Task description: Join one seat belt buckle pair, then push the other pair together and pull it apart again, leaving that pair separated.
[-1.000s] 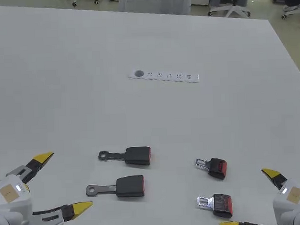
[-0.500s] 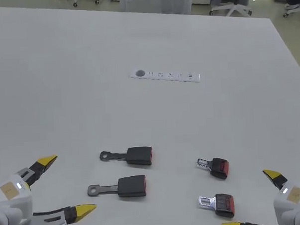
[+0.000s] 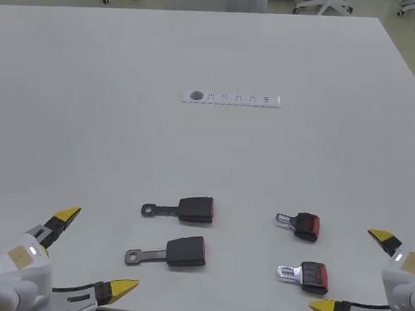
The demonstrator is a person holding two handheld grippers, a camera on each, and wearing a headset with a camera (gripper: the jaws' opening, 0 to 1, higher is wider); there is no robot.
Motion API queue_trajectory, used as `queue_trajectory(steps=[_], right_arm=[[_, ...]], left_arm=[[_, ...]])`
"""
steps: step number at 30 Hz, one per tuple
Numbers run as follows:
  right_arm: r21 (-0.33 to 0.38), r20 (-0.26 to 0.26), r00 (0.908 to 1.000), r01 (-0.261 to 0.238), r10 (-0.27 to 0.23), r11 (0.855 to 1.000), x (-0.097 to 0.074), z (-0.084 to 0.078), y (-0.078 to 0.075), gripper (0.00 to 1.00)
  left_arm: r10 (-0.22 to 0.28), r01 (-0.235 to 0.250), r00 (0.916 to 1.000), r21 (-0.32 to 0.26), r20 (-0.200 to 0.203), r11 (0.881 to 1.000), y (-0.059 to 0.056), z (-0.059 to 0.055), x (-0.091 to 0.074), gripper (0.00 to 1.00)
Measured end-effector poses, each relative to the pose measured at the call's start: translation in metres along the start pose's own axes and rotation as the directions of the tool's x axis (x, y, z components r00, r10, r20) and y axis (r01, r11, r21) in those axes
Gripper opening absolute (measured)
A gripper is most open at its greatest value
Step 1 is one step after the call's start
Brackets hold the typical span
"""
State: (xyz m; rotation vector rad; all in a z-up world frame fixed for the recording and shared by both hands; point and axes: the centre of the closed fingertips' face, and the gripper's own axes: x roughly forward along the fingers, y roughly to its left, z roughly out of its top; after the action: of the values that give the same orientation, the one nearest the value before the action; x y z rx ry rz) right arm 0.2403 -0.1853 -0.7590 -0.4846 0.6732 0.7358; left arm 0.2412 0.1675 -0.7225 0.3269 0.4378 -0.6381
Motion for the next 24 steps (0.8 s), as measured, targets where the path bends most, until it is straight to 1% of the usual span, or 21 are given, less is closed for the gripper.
queue_trajectory(steps=[2, 4, 6, 13, 16, 20, 21, 22, 24], right_arm=[[-0.007, -0.008, 1.0, -0.001, 0.0, 1.0, 0.0, -0.002, 0.0, 0.99], [-0.002, -0.008, 1.0, -0.001, 0.001, 1.0, 0.0, -0.002, 0.0, 0.99], [0.014, -0.003, 1.0, 0.0, 0.0, 1.0, 0.0, -0.002, 0.0, 0.99], [0.005, -0.015, 0.9999, 0.008, -0.008, 1.0, 0.0, -0.005, 0.0, 1.0], [0.014, -0.021, 0.9997, 0.012, -0.012, 1.0, 0.0, -0.007, -0.001, 0.99], [0.009, -0.033, 0.9993, 0.017, -0.017, 1.0, -0.002, -0.009, -0.002, 0.98], [0.001, -0.041, 0.9989, 0.022, -0.021, 1.0, -0.002, -0.011, -0.003, 0.99], [-0.001, -0.039, 0.999, 0.023, -0.023, 1.0, -0.002, -0.011, -0.003, 0.98], [0.011, -0.044, 0.9988, 0.022, -0.021, 1.0, -0.002, -0.013, -0.003, 0.97]], left_arm=[[0.001, -0.001, 1.0, 0.012, -0.005, 1.0, 0.001, -0.001, 0.0, 1.0], [0.009, -0.008, 0.9996, 0.046, -0.028, 0.999, 0.002, -0.007, 0.001, 1.0], [-0.001, 0.002, 0.9998, 0.044, -0.021, 0.999, -0.001, -0.004, 0.001, 1.0], [-0.002, 0.003, 0.9996, 0.057, -0.028, 0.998, -0.001, -0.006, 0.001, 1.0], [-0.002, 0.004, 0.9996, 0.062, -0.029, 0.998, -0.002, -0.006, 0.001, 1.0], [-0.001, 0.002, 0.9997, 0.056, -0.025, 0.998, -0.002, -0.005, 0.001, 0.98], [-0.002, 0.003, 0.9997, 0.052, -0.025, 0.999, -0.002, -0.005, 0.001, 0.98], [-0.002, 0.004, 0.9996, 0.053, -0.029, 0.999, -0.002, -0.006, 0.001, 0.98], [-0.003, 0.005, 0.9994, 0.058, -0.033, 0.998, -0.003, -0.008, 0.001, 0.98]])
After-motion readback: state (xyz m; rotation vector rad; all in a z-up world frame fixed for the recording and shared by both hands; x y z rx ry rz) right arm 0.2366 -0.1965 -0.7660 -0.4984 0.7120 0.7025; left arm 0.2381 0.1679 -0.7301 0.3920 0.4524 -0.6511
